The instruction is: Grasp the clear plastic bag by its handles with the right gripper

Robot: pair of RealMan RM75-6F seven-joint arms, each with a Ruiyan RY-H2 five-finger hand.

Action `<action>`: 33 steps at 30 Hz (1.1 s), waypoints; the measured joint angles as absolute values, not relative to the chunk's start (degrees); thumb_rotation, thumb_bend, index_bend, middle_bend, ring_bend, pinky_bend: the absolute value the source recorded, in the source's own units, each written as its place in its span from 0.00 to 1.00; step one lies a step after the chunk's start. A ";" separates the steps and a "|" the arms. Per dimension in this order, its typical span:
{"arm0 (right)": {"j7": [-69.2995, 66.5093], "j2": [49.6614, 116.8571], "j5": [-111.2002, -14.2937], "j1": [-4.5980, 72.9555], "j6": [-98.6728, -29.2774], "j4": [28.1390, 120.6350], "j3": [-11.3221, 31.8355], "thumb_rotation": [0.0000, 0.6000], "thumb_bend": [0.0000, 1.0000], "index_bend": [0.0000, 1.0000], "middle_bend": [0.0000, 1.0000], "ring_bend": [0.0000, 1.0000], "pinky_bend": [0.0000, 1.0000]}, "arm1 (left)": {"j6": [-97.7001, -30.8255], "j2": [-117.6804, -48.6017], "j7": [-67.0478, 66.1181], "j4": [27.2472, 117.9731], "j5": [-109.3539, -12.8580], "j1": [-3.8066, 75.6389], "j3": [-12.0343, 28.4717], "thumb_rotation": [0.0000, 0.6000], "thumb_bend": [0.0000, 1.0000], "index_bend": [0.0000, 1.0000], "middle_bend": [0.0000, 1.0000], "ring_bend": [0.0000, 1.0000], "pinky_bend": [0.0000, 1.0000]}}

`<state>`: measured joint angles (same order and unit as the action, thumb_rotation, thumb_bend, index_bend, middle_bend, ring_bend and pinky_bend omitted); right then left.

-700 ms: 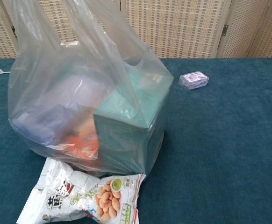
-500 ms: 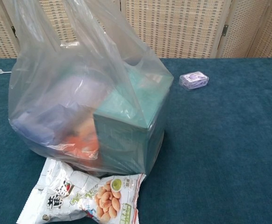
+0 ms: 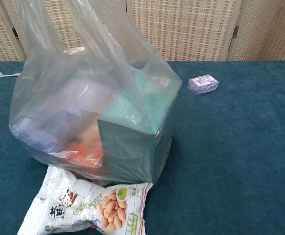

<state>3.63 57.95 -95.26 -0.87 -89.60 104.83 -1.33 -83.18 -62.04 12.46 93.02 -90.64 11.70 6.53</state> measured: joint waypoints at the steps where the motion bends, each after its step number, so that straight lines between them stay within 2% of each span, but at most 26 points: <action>1: 3.70 57.96 -95.23 -0.88 -89.58 104.89 -1.33 1.00 0.14 0.17 0.27 0.18 0.23 | -83.02 -62.10 13.50 92.26 -90.94 12.62 7.14 1.00 0.04 0.19 0.09 0.08 0.00; 9: 4.41 57.44 -95.02 -0.78 -88.56 105.70 -1.61 1.00 0.15 0.17 0.26 0.18 0.23 | -82.23 -63.71 20.29 87.33 -93.20 19.80 11.61 1.00 0.06 0.19 0.10 0.09 0.01; 15: 5.01 57.03 -94.64 -0.40 -87.76 106.51 -1.60 1.00 0.15 0.17 0.26 0.18 0.23 | -82.36 -66.24 23.62 84.67 -94.65 23.81 13.19 1.00 0.06 0.19 0.10 0.09 0.01; 33: 5.49 57.35 -94.55 -0.14 -87.48 106.45 -1.31 1.00 0.15 0.17 0.26 0.18 0.23 | -81.13 -71.76 27.78 83.89 -95.15 31.93 14.49 1.00 0.06 0.19 0.10 0.09 0.01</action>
<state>5.49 57.35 -94.55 -0.14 -87.48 106.45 -1.31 -81.13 -71.76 27.78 83.89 -95.15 31.93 14.49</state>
